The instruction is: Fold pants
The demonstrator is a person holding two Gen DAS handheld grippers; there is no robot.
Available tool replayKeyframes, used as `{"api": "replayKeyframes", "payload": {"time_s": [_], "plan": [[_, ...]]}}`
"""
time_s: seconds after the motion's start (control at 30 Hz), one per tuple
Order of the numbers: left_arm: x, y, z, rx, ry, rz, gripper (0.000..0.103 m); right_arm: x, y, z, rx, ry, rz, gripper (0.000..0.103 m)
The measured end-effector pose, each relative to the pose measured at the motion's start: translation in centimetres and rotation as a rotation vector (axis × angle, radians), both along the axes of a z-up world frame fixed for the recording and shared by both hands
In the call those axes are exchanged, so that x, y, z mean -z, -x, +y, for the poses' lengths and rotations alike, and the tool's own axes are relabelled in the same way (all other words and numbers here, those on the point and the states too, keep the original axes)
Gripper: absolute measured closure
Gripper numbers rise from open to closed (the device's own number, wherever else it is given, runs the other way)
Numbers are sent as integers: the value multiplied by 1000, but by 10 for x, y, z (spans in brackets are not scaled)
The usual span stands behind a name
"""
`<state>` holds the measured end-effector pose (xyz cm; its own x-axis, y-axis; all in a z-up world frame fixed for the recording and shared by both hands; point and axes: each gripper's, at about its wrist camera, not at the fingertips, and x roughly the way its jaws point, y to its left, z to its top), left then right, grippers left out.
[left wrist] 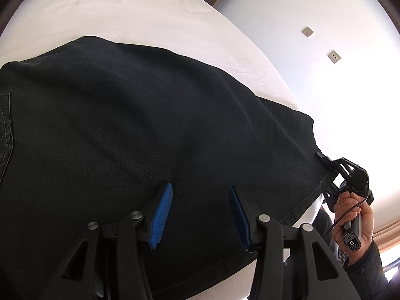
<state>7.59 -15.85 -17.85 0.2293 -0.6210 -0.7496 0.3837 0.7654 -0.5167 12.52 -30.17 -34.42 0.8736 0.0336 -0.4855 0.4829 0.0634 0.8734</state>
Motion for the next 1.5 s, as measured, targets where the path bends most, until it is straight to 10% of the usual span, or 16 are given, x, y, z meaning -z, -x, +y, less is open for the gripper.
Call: {"api": "replayKeyframes", "payload": {"time_s": [0.1,0.27,0.4,0.7,0.87,1.07,1.4,1.5], "plan": [[0,2,-1,-1,-1,-7,54,-24,-16,9,-51,136,83,96],[2,1,1,-4,15,-5,54,-125,-105,86,-357,688,199,96],[3,1,3,-13,30,-3,54,-148,-128,185,-689,1085,282,96],[-2,-3,3,-24,24,7,51,-102,-152,246,-858,1214,432,96],[-17,-8,-9,-36,31,23,19,-102,-126,221,-833,1200,415,96],[-23,-20,-38,-32,159,137,5,-118,-115,218,-798,1192,355,96],[-12,-66,-66,-69,264,305,3,-153,-79,223,-810,1290,315,96],[-8,-77,-72,-54,221,314,36,-154,-75,226,-813,1293,314,96]]}}
